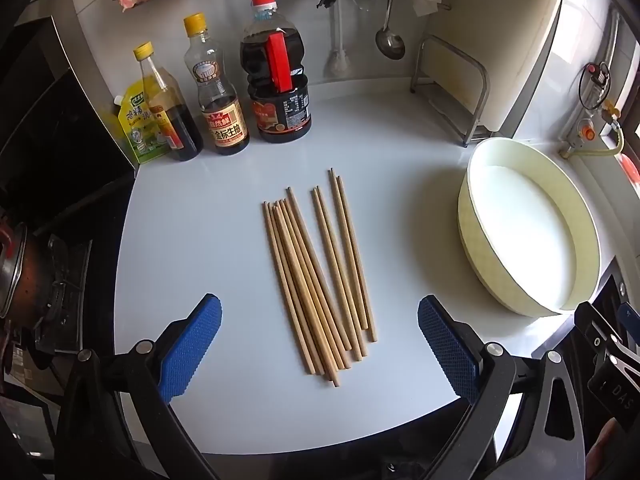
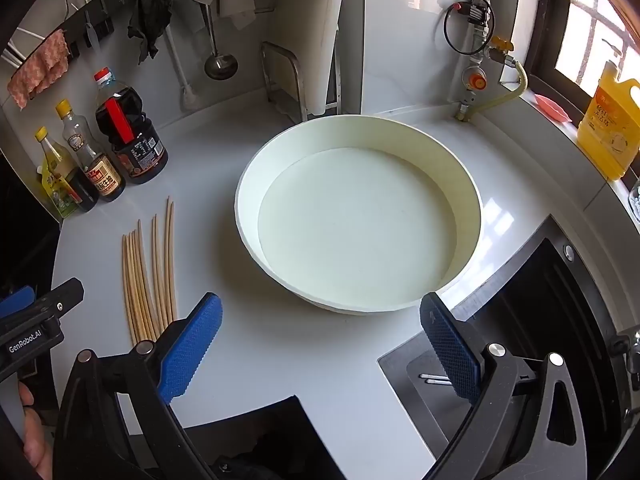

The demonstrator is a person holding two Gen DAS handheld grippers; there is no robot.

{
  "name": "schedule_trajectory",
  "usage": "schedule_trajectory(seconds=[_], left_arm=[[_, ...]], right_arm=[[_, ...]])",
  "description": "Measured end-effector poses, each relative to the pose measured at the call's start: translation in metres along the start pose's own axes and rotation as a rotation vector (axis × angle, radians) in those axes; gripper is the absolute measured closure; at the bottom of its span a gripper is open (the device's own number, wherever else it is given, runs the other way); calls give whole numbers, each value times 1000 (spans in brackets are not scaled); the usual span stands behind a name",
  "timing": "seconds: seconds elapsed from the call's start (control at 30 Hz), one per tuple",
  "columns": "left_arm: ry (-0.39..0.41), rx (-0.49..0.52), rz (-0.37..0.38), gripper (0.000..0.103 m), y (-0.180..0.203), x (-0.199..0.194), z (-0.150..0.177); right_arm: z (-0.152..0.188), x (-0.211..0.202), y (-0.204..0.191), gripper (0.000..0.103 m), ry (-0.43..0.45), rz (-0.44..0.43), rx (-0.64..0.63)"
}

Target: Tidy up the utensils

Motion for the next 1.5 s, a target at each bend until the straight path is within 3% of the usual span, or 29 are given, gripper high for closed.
schedule_trajectory(seconds=[1.5], left_arm=[[20,6,-2,6,-3,-8,-2]], right_arm=[[1,0,-3,8,1,2,-8]])
Point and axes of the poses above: each gripper's, at about its wrist camera, not at the fingertips, and x roughly the way its jaws point, y to its right, z to its underside, the point moved 8 cm from there along x, roughly the way its jaws point, and after that the axes turned 1 degree about -z, right-handed, at the moved point
